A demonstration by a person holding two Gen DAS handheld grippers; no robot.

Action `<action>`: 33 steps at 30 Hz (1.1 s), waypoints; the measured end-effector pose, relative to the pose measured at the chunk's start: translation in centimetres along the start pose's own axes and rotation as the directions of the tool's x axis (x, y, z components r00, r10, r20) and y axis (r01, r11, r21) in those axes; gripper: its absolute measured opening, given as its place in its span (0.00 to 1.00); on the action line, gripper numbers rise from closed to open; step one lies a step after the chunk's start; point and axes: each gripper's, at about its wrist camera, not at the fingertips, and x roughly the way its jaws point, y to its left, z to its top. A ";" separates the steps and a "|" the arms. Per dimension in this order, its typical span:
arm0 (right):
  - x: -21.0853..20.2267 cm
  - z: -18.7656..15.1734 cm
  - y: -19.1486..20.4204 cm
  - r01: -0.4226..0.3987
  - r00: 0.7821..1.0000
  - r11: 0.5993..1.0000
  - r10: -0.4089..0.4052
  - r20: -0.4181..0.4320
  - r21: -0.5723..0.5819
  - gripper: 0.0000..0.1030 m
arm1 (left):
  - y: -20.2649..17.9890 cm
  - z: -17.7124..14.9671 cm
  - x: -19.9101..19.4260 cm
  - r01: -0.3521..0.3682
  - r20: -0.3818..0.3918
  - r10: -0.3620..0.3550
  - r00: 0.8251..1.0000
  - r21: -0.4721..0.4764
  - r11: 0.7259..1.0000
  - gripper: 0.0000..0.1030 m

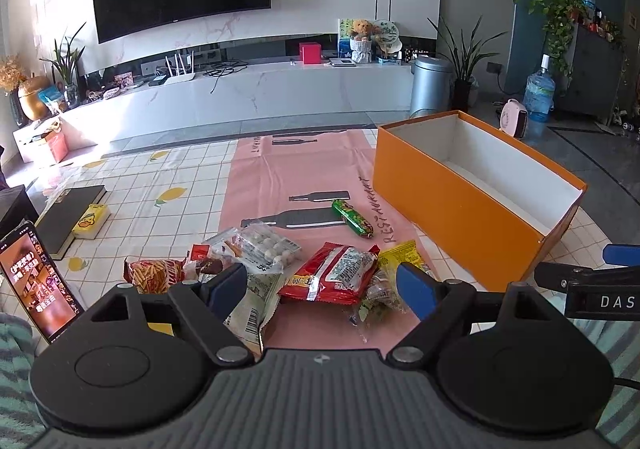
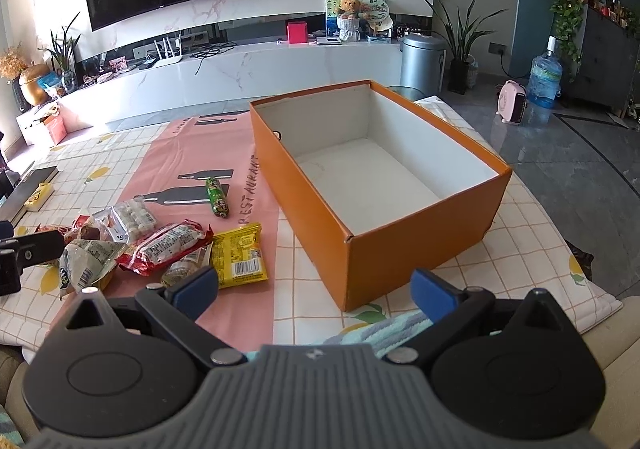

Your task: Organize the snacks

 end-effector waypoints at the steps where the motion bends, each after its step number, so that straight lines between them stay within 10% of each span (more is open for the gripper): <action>1: 0.0 0.0 0.0 -0.001 1.000 1.000 0.001 0.001 -0.002 0.96 | 0.0 0.0 0.0 -0.001 0.000 0.001 1.000 0.001 1.000 0.96; 33: 0.4 0.1 -0.2 0.008 1.000 1.000 -0.007 -0.012 0.010 0.96 | 0.0 0.0 0.3 -0.010 -0.009 0.010 1.000 0.013 1.000 0.96</action>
